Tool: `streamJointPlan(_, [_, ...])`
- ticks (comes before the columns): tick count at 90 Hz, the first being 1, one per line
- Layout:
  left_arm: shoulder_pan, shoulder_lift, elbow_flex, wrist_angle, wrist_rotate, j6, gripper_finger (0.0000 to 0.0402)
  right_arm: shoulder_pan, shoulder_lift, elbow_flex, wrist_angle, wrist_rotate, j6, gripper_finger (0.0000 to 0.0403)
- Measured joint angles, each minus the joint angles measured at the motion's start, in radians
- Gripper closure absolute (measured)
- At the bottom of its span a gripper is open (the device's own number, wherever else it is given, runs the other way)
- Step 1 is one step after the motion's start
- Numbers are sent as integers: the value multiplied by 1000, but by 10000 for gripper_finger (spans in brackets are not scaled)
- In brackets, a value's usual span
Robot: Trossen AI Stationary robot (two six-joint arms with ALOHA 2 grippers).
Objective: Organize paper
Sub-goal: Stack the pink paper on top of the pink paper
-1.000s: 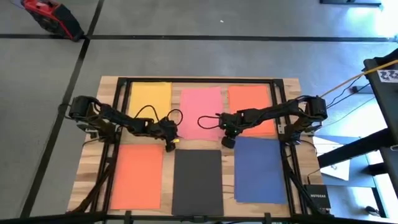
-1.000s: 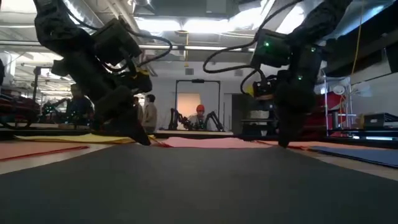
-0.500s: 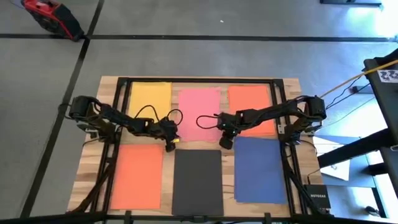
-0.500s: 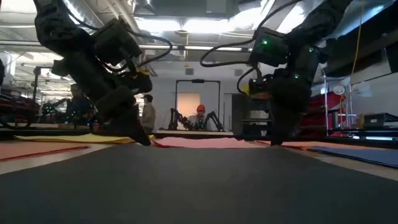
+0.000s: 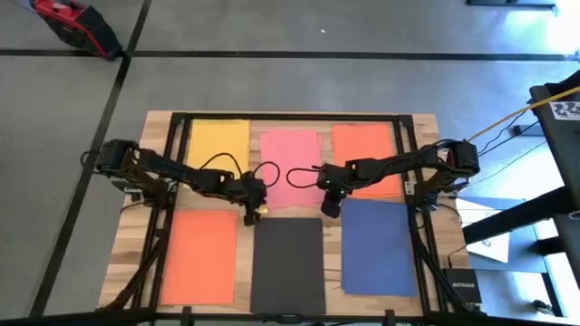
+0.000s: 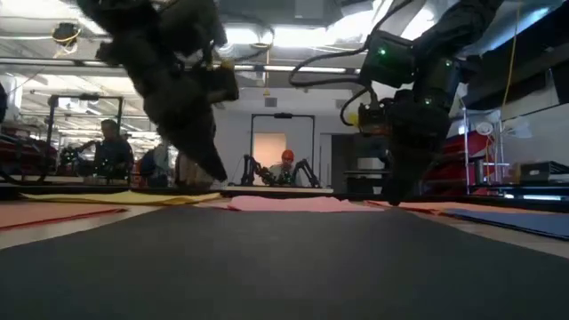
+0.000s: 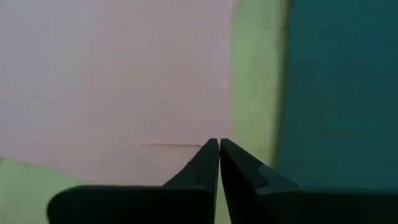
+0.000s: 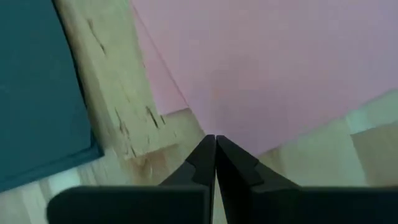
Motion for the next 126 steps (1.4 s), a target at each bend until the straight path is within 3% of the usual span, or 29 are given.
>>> streamJointPlan(21, [159,-1,20,-169,-180,-31,402,-1,0,0,-19,64,-13,403])
streamJointPlan(47, [432,9,20,-74,-184,-2,402,-1,-1,0,-10,153,-13,403])
streamJointPlan(59, [519,49,20,-23,-118,30,402,-2,-1,0,-6,169,-10,403])
streamJointPlan(103, [635,203,20,163,-28,48,402,-1,60,5,-7,189,41,403])
streamJointPlan(126, [646,256,21,284,-10,49,402,-2,60,3,5,141,43,403])
